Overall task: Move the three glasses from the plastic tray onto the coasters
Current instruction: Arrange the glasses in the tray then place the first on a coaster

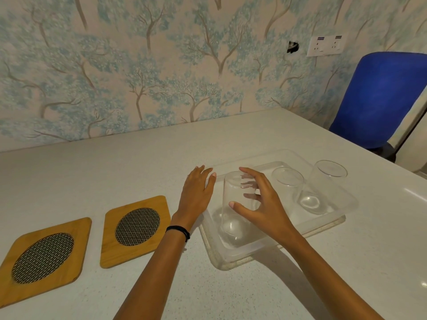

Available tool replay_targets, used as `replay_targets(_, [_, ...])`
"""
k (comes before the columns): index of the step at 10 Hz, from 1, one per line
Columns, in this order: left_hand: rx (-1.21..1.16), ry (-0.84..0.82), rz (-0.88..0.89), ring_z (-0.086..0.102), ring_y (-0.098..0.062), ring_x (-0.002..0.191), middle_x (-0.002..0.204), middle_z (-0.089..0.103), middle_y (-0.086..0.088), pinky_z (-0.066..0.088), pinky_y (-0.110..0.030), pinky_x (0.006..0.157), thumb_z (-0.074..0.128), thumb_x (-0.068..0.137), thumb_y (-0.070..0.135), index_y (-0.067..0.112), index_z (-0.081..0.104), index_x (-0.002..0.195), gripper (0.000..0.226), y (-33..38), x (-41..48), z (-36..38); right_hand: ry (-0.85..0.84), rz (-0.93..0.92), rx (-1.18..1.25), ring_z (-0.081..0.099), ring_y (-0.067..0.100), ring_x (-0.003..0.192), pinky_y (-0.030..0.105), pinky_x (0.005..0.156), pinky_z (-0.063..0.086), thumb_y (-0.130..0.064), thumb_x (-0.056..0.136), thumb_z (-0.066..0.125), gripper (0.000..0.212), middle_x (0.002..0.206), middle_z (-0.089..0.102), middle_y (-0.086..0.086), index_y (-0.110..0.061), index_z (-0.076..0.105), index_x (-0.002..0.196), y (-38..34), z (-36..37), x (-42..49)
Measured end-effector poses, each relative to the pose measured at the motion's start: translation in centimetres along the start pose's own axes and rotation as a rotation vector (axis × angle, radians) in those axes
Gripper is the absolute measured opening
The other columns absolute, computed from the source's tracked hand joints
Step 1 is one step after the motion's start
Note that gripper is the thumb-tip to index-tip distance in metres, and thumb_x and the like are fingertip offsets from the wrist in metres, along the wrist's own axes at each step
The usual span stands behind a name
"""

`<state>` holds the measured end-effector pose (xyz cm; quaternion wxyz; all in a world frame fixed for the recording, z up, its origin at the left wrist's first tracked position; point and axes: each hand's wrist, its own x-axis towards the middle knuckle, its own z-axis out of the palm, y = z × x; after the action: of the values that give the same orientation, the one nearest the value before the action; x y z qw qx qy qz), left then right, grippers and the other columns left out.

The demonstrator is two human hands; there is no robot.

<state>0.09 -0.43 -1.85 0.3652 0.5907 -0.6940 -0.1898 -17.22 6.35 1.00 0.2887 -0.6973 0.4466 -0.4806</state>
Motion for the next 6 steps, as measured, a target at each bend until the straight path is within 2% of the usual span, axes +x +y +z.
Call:
replay_targets(3, [0.009,0.003,-0.001,0.016,-0.02,0.143,0.152,0.03,-0.005,0.011,-0.038,0.116,0.03,0.098,0.039,0.021,0.04,0.137,0.044,-0.09,0.08,0.07,-0.04,-0.002,-0.019,0.051,0.0,0.108,0.013,0.091,0.046,-0.027,0.069,0.079,0.07,0.121,0.048,-0.012,-0.049,0.037,0.121,0.32,-0.01,-0.22])
replay_targets(4, [0.011,0.001,-0.006,0.016,-0.019,0.143,0.152,0.03,-0.005,0.012,-0.038,0.116,0.03,0.098,0.039,0.021,0.04,0.136,0.044,-0.06,0.08,0.1,-0.042,-0.012,-0.026,0.05,-0.004,0.108,0.01,0.091,0.045,-0.027,0.07,0.078,0.07,0.12,0.046,-0.018,-0.05,0.037,0.121,0.38,0.05,-0.29])
replay_targets(6, [0.012,0.0,0.001,0.016,-0.019,0.143,0.152,0.03,-0.005,0.011,-0.037,0.116,0.03,0.098,0.037,0.021,0.04,0.136,0.043,0.06,-0.09,0.0,-0.034,-0.036,-0.053,0.052,0.001,0.108,0.012,0.09,0.045,-0.029,0.07,0.077,0.069,0.121,0.046,-0.02,-0.053,0.036,0.121,0.57,0.09,-0.37])
